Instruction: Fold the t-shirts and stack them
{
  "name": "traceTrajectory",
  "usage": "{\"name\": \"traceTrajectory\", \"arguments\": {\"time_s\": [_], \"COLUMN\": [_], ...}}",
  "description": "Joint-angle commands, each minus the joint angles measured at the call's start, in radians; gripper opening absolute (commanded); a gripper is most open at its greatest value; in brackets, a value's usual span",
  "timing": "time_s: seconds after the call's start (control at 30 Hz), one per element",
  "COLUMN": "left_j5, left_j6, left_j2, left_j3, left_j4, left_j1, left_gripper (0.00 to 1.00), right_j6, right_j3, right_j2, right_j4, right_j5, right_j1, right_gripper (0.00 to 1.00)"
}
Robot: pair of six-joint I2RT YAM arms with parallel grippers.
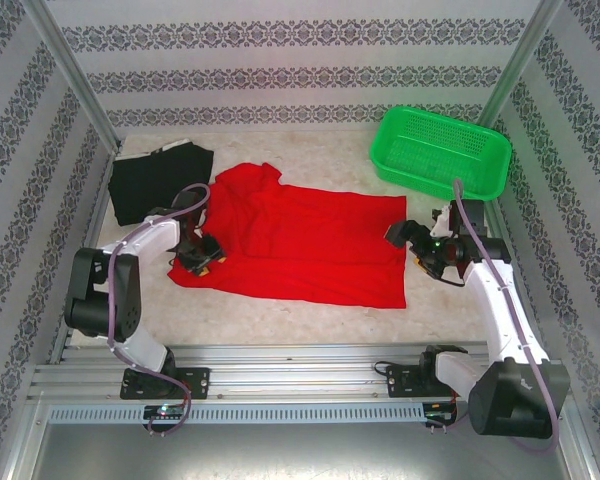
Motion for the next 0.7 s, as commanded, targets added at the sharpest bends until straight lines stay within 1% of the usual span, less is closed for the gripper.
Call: {"name": "traceTrajectory", "arguments": {"time_s": [0.0, 0.07, 0.17, 0.23, 0.33, 0.43, 0.53, 0.67], "left_j5": [0.006, 0.017, 0.021, 0.028, 0.035, 0.038, 0.037, 0.081], "left_j6": [-0.043, -0.045, -0.042, -0.042, -0.038, -0.021, -0.010, 0.001], "left_j2": [0.014, 0.020, 0.010, -0.002, -0.024, -0.014, 0.025, 0.131], "left_j3": [-0.002, 0.002, -0.007, 0.000, 0.039, 0.108, 0.172, 0.277], "left_j4": [0.056, 0.054, 0.056, 0.057, 0.051, 0.036, 0.053, 0.088], "left_j1": [-0.011, -0.010, -0.011, -0.011, -0.010, -0.011, -0.009, -0.011], "left_gripper": [0.37, 0.31, 0.15, 0.09, 0.06, 0.06, 0.05, 0.05], "right_j6": [-0.010, -0.010, -0.003, 0.008, 0.008, 0.002, 0.000, -0.006], "right_j3": [0.031, 0.038, 0.043, 0.042, 0.053, 0.063, 0.076, 0.100], "right_j2": [-0.025, -0.028, -0.029, -0.025, -0.012, 0.002, 0.031, 0.074], "right_j4": [0.007, 0.001, 0.000, 0.010, 0.007, 0.011, 0.015, 0.021], "right_j5": [-0.021, -0.017, -0.017, -0.023, -0.021, -0.006, -0.004, 0.025], "right_j1": [0.014, 0.015, 0.014, 0.016, 0.021, 0.031, 0.038, 0.048], "right_gripper": [0.98, 0.98, 0.98, 0.98, 0.98, 0.98, 0.98, 0.98]}}
